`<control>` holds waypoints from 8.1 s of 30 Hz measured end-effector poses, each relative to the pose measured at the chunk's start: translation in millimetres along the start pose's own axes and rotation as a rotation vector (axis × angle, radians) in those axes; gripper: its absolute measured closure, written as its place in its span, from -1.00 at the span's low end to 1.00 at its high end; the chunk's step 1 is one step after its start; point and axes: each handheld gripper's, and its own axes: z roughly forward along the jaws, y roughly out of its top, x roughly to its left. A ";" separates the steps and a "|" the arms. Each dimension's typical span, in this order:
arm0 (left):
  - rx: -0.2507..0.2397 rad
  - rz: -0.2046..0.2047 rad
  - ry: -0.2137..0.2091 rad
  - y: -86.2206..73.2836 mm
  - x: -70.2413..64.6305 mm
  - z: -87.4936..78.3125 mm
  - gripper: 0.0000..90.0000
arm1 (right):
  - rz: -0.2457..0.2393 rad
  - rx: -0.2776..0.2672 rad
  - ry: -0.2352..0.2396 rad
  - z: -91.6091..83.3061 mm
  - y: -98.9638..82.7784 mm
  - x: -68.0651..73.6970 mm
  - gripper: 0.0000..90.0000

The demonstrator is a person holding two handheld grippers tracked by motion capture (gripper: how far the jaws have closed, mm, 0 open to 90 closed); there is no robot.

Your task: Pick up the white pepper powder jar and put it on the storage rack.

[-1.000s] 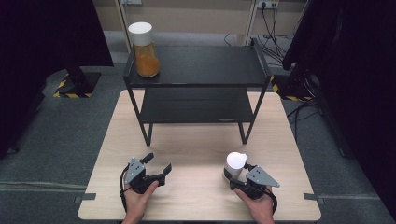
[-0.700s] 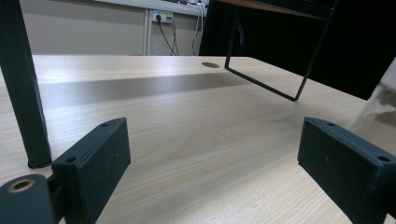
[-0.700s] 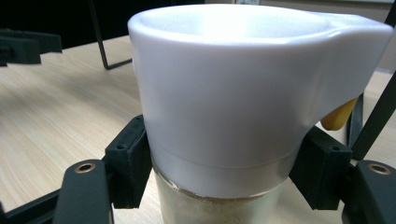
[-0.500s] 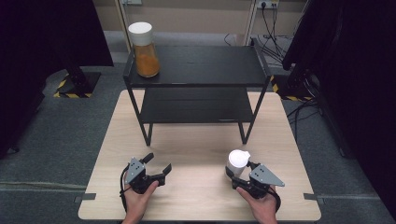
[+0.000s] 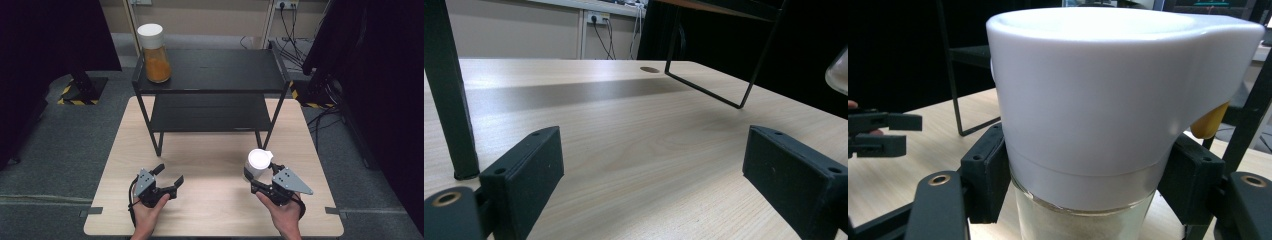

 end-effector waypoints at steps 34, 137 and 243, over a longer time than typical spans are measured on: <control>0.003 0.002 -0.001 0.5 -0.1 0.3 -0.81 | -0.014 -0.068 -0.037 9.8 47.3 -6.2 -0.32; 0.004 0.006 -0.002 0.6 -0.9 0.6 -0.81 | 0.010 -0.174 -0.087 68.5 221.3 -32.3 -0.31; 0.011 0.018 -0.007 1.8 -0.2 0.9 -0.81 | 0.083 -0.116 -0.226 132.2 227.9 -61.4 -0.34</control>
